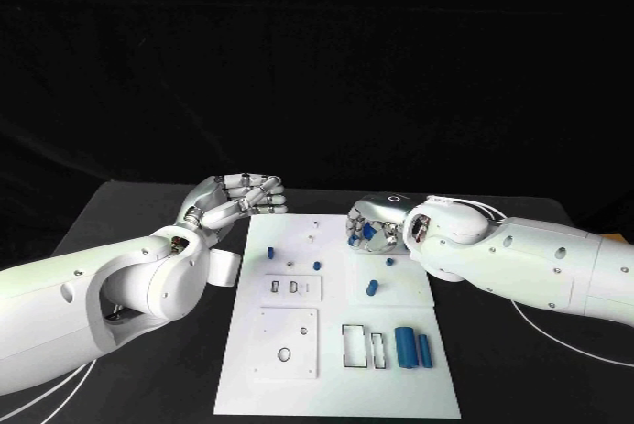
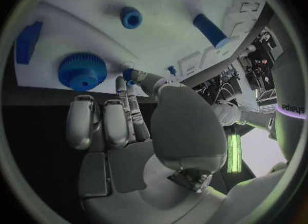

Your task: Assemble the parts on the task board

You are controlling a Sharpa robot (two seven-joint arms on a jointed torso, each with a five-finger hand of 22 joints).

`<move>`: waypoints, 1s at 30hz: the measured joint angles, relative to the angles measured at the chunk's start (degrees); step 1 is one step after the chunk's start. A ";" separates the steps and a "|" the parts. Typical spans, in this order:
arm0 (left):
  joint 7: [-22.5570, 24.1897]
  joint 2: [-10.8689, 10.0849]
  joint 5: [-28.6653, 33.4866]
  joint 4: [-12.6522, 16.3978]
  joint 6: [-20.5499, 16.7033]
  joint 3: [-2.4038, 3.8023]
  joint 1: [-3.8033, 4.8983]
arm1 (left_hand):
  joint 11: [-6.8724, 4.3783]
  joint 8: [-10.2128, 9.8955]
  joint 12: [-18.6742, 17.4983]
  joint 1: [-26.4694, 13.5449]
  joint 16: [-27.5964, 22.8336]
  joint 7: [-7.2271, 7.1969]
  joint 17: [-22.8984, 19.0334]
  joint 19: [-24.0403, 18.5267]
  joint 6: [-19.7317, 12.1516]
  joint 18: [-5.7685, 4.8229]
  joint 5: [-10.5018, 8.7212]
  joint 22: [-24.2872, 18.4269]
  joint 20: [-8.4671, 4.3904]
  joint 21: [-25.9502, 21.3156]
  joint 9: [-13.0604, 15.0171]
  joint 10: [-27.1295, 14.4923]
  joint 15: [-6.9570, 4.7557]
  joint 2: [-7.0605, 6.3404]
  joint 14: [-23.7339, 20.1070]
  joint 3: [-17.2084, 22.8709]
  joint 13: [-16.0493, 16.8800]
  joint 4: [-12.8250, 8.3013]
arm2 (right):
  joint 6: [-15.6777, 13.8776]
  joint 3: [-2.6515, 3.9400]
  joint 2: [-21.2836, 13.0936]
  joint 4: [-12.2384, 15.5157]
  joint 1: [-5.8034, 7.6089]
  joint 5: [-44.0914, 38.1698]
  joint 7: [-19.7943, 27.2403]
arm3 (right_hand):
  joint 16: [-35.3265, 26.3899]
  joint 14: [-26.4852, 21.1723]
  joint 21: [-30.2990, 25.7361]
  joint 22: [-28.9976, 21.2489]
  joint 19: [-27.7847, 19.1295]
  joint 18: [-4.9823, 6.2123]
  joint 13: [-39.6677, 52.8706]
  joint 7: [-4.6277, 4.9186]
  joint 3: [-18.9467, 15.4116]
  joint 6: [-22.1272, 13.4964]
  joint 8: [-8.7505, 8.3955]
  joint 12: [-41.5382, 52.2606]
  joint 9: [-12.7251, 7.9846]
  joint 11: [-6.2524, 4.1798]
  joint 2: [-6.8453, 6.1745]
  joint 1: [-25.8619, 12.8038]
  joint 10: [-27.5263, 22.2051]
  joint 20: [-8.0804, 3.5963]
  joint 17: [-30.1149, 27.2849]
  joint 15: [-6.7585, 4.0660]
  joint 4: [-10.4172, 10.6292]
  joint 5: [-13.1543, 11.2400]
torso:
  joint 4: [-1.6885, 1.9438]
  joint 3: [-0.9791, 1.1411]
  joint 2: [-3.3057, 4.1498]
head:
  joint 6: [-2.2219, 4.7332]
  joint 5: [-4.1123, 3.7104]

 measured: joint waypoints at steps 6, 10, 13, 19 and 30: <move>-0.20 -0.08 0.02 -0.06 0.14 0.00 0.01 | 0.00 0.00 0.00 0.00 0.00 0.00 0.00 0.00 0.00 0.00 0.00 -0.06 0.00 0.00 -0.01 0.00 0.00 0.00 0.00 0.00 0.00 0.00 | -2.64 0.14 -0.12 1.46 0.08 -0.01 -0.60 | 0.23 0.00 0.37 0.87 0.39 0.00 0.00 0.00 0.25 -0.02 0.28 0.00 0.00 0.22 0.06 -0.06 -0.23 0.02 0.29 0.00 -0.25 -0.05 | 0.10 -0.08 0.00 | 0.19 0.00; -0.28 -0.09 0.03 -0.09 0.23 0.00 0.01 | 0.00 0.00 0.00 0.00 0.00 0.00 0.00 0.00 0.00 0.00 0.00 -0.06 0.00 0.00 -0.05 0.00 0.00 0.00 0.00 0.00 0.00 0.00 | -4.61 0.29 0.76 1.47 0.35 -0.01 -1.18 | 0.50 0.00 0.72 1.42 0.60 0.00 0.00 0.21 0.26 -0.39 0.66 0.00 0.00 0.31 0.06 -0.06 -0.31 0.23 0.58 0.00 -0.26 0.39 | 0.20 -0.11 0.03 | 0.39 0.00; -0.33 -0.09 0.03 -0.10 0.29 0.00 0.01 | 0.00 0.00 0.00 0.00 0.00 0.00 0.00 0.00 0.00 0.00 0.00 -0.09 0.00 0.00 -0.05 0.00 0.00 0.00 0.00 0.00 0.00 0.00 | -6.04 0.34 1.96 0.55 0.54 -0.01 -1.74 | 0.51 0.00 0.72 1.49 0.60 0.00 -0.07 0.26 0.40 -0.48 0.84 0.00 0.01 0.32 0.06 -0.06 -0.32 0.23 0.70 0.00 -0.40 0.40 | 0.34 -0.15 0.09 | 0.52 0.00; -0.44 -0.08 0.06 -0.11 0.40 0.00 0.01 | 0.00 0.00 0.00 0.01 0.00 0.00 0.00 0.00 0.00 0.00 0.00 -0.11 0.00 0.00 -0.05 0.00 0.00 0.00 0.00 0.00 0.00 0.00 | -8.12 0.39 4.21 -1.95 0.66 -0.01 -2.67 | 0.50 0.00 0.72 1.54 0.59 0.00 -0.12 0.25 0.40 -0.65 0.89 -0.29 0.01 0.32 0.06 -0.06 -0.32 0.23 0.70 0.00 -0.41 0.40 | 0.43 -0.23 0.19 | 0.69 0.26; -0.53 0.06 0.08 0.02 0.57 0.00 0.08 | 0.00 0.00 -0.22 0.01 -0.22 0.00 0.00 0.00 0.00 -0.01 0.00 -0.11 0.00 0.00 -0.05 0.00 0.00 0.00 0.00 0.00 0.00 0.00 | -10.41 0.44 7.99 -5.99 0.64 0.08 -3.56 | 0.84 0.00 1.03 1.74 0.59 0.01 -0.20 0.31 0.63 -0.92 0.88 -0.37 0.02 0.53 0.06 -0.06 -0.53 0.23 0.86 0.00 -0.18 0.38 | 0.46 -0.26 0.32 | 0.61 0.53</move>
